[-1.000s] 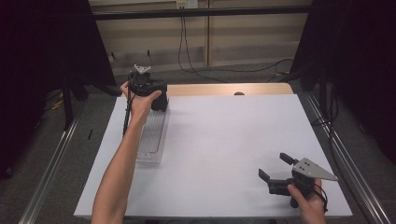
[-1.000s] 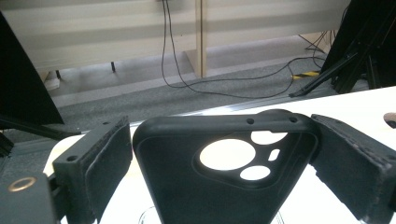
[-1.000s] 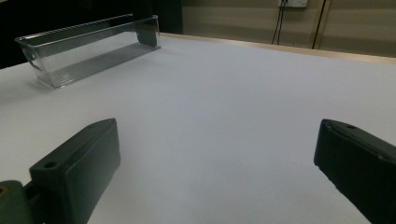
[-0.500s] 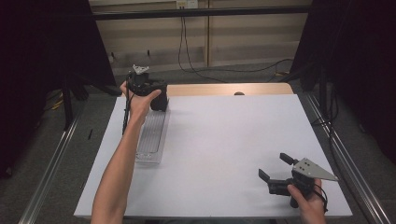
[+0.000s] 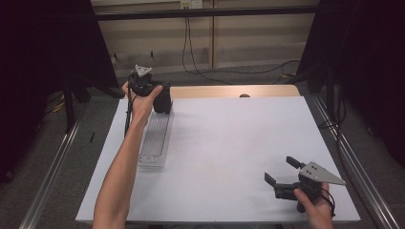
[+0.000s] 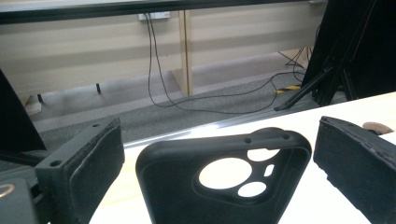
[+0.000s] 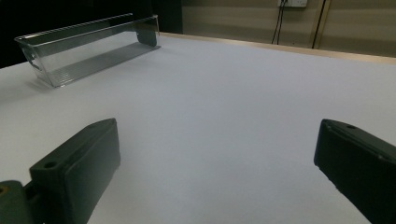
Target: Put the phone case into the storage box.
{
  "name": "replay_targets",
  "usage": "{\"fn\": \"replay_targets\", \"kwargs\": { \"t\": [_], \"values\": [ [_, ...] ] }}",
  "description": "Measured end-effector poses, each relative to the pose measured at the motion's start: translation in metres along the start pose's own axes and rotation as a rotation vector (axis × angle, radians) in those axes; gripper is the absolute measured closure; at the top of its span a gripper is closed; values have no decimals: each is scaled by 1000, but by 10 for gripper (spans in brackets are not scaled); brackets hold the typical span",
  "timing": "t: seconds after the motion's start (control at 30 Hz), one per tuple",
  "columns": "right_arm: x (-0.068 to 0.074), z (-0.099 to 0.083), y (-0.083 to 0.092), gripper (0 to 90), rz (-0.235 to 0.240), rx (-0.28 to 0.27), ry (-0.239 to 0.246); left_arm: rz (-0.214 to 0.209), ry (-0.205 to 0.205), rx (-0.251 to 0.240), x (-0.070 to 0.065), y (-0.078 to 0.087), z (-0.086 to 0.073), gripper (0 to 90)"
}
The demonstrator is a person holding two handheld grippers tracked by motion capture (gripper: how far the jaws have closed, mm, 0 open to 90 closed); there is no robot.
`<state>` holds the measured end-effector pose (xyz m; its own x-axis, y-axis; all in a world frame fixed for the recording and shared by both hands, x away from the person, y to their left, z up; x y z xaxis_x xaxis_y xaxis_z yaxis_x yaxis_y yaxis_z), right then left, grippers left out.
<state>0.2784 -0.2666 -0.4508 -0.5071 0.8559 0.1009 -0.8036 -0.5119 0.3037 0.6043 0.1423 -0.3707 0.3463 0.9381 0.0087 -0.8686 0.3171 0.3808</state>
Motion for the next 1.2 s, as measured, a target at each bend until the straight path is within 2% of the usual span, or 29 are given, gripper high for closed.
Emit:
{"fn": "replay_targets", "kwargs": {
  "t": [0.23, 0.37, 0.47, 0.57, 0.77, 0.87, 0.97, 1.2],
  "values": [
    [1, 0, 0, 0, 2, 3, 1, -23, 8, -70, -4, 6, 9, 21],
    [0, 0, 0, 0, 1, -1, 5, -37, 11, -73, 1, 9, 10, 23],
    [0, 0, 0, 0, 0, -2, 1, -56, 43, -80, 8, 11, 10, 22],
    [0, 0, 0, 0, 1, -2, 1, -82, 34, -98, 12, 15, 9, 20],
    [0, 0, -1, 0, -1, -1, 2, -90, 13, -137, 15, 22, 10, 22],
    [0, 0, -1, 0, -3, -2, 2, -100, 17, -156, 15, 24, 10, 24],
    [-1, 0, -1, 0, -6, -2, 3, -98, -6, -159, 15, 28, 9, 24],
    [-1, 0, 0, 0, -10, -4, 2, -104, 7, -182, 18, 36, 10, 24]
  ]
}}
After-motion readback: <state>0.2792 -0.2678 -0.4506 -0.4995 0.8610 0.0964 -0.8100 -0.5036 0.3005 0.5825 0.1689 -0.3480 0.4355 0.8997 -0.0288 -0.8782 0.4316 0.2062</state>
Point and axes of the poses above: each handheld gripper's, and its own axes: y roughly backward along the jaws, z roughly out of its top, x roughly to its left, the point moved 4 cm from there along -y, roughly forward along the jaws, and after that the axes turned 2 degrees about z, right-handed, at the moved point
